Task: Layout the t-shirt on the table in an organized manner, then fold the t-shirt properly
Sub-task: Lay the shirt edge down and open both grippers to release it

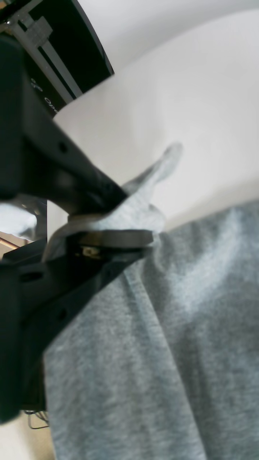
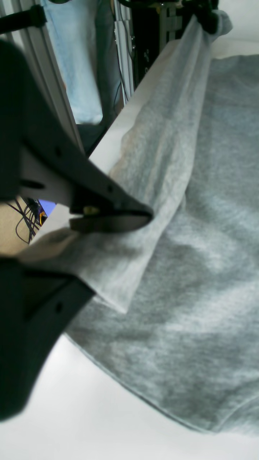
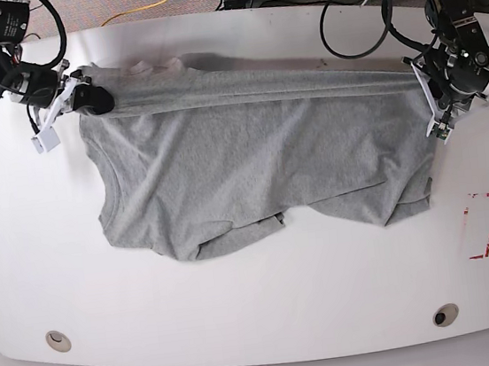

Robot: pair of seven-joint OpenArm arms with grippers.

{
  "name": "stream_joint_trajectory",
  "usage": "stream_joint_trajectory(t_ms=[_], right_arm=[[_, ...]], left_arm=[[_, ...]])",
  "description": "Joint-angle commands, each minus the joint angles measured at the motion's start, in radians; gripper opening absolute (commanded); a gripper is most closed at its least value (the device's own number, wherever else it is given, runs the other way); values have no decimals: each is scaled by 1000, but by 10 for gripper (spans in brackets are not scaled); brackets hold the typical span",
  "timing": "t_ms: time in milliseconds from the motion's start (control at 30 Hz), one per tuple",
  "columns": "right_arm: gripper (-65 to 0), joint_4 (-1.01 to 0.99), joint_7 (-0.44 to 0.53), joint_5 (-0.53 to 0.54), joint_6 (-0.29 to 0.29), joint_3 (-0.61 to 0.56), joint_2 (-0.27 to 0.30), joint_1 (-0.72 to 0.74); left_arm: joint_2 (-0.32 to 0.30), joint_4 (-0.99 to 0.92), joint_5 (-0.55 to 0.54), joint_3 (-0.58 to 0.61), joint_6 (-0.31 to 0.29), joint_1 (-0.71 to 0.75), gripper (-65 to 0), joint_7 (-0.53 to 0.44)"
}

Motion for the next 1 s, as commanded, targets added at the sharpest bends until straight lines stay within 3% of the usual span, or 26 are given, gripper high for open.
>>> stream_joint_trajectory(t_ms=[0,333,667,967], right_arm=[[-650,-17,20,-13,-6,13,28,25],[-650,-32,20,-16,-6,11,29,70],[-650,-31,20,-132,4,11,25,97],[-650,-31,25,-141,4,11,28,125]], left_arm=[[-21,14,45,-10,-1,-9,-650,13],[-23,12,45,-10,-1,-7,-650,13],[-38,-2,45,-10,-1,-10,-650,13],[-38,-15,45,-8,-1,-10,-650,13]])
